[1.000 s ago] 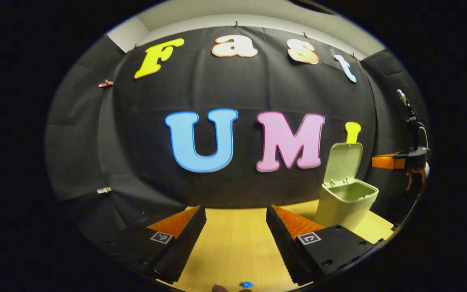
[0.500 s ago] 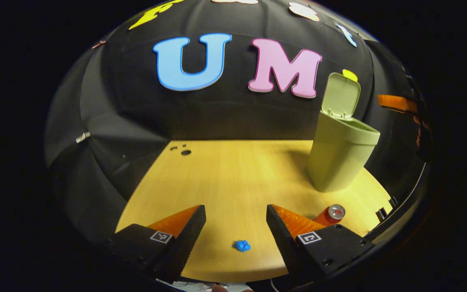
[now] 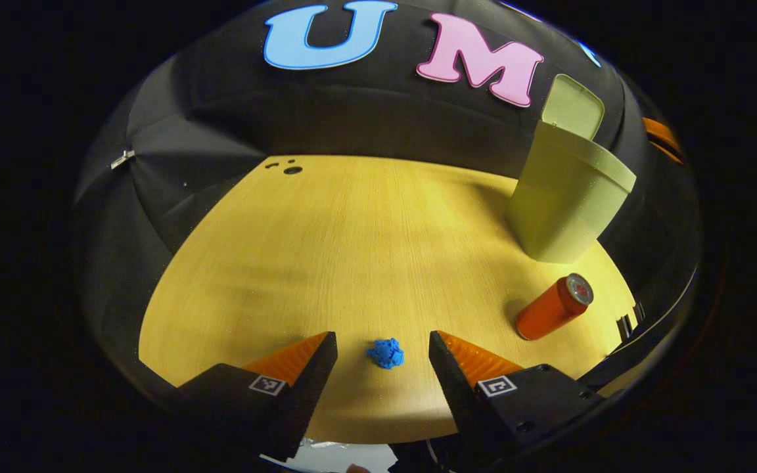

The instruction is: Press the lid of the desktop garbage bin to open it, pick up the crumpled paper on the desktop and throw it into the bin, then pick up the pop can on the desktop and drop it into the bin, and finally close the garbage bin lid.

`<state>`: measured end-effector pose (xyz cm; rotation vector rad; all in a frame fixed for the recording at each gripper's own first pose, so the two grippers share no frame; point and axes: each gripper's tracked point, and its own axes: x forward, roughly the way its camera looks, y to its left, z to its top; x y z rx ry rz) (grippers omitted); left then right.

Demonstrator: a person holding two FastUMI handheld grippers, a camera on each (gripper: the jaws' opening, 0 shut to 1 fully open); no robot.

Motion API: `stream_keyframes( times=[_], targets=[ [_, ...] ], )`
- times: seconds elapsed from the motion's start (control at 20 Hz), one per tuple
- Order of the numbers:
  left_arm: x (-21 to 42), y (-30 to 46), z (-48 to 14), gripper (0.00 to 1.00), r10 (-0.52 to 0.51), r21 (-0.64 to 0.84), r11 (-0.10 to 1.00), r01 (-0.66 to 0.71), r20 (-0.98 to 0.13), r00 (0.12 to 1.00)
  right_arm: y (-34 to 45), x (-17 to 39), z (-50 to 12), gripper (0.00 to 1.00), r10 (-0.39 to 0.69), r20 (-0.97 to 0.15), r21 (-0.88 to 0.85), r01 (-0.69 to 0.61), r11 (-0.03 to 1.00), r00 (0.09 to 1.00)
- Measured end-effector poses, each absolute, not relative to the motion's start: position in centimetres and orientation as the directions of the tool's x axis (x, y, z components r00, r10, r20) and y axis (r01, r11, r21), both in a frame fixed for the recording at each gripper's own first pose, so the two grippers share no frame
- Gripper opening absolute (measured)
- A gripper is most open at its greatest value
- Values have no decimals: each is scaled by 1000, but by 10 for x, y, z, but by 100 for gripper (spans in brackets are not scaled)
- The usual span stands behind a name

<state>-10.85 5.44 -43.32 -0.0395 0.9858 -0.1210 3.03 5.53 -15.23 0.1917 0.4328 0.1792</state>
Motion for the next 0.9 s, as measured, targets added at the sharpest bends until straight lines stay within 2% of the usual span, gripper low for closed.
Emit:
stream_keyframes(
  times=[0.25,0.4,0.85,0.9],
  targets=[
    [-111,52,-470,89,-121,-77,991,108,-852,509,53,15,-158,63,191,-433,217,-104,971,881],
    [-113,47,-488,77,-132,-79,988,130,-871,473,53,5,-162,63,184,-455,208,-97,973,871],
    [-112,43,-508,69,-129,-48,981,187,-884,449,58,-17,-177,65,177,-506,232,-64,971,845],
    [-111,45,-509,62,-127,-43,980,193,-885,447,59,-18,-180,65,179,-511,230,-67,971,841]
  ],
)
